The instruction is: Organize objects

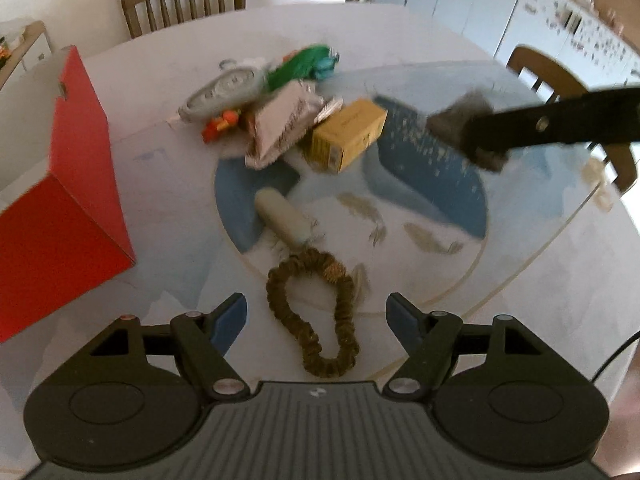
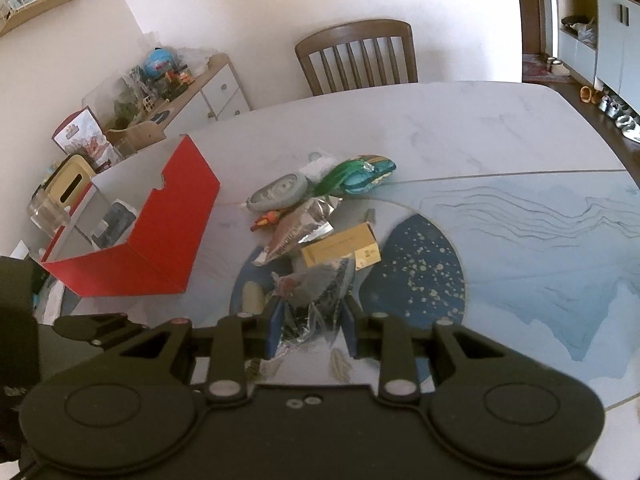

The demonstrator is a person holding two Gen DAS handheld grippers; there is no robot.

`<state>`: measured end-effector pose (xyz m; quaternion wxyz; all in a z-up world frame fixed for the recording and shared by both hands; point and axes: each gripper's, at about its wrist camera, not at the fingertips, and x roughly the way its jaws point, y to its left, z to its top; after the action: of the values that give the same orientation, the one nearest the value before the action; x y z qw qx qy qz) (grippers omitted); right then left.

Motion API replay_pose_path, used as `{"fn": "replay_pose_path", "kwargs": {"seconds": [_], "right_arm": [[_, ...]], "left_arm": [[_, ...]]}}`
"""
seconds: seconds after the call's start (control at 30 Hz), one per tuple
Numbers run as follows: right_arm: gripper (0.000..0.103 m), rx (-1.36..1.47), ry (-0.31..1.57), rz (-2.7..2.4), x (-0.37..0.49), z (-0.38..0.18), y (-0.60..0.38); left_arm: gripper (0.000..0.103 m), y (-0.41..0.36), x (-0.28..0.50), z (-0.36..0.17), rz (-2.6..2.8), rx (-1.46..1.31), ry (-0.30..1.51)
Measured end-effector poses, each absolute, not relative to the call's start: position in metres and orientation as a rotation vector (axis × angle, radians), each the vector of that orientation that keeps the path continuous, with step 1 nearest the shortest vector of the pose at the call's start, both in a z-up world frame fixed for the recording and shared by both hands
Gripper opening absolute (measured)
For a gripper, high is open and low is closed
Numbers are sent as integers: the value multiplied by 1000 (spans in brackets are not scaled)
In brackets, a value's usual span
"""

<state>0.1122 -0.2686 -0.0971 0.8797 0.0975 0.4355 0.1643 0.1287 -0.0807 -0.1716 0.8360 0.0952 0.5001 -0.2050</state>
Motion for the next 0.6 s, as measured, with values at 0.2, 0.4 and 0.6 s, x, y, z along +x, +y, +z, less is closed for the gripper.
{"fn": "replay_pose_path", "kwargs": {"seconds": [0.2, 0.4, 0.6], "right_arm": [[29, 201, 912, 360, 113, -102, -273], [29, 203, 919, 367, 114, -106, -275], [29, 216, 922, 364, 114, -109, -277]], "left_arm": [[77, -84, 140, -187, -364, 205, 1091], [67, -92, 141, -189, -370, 221, 1087], [43, -91, 144, -187, -347, 194, 1072]]}}
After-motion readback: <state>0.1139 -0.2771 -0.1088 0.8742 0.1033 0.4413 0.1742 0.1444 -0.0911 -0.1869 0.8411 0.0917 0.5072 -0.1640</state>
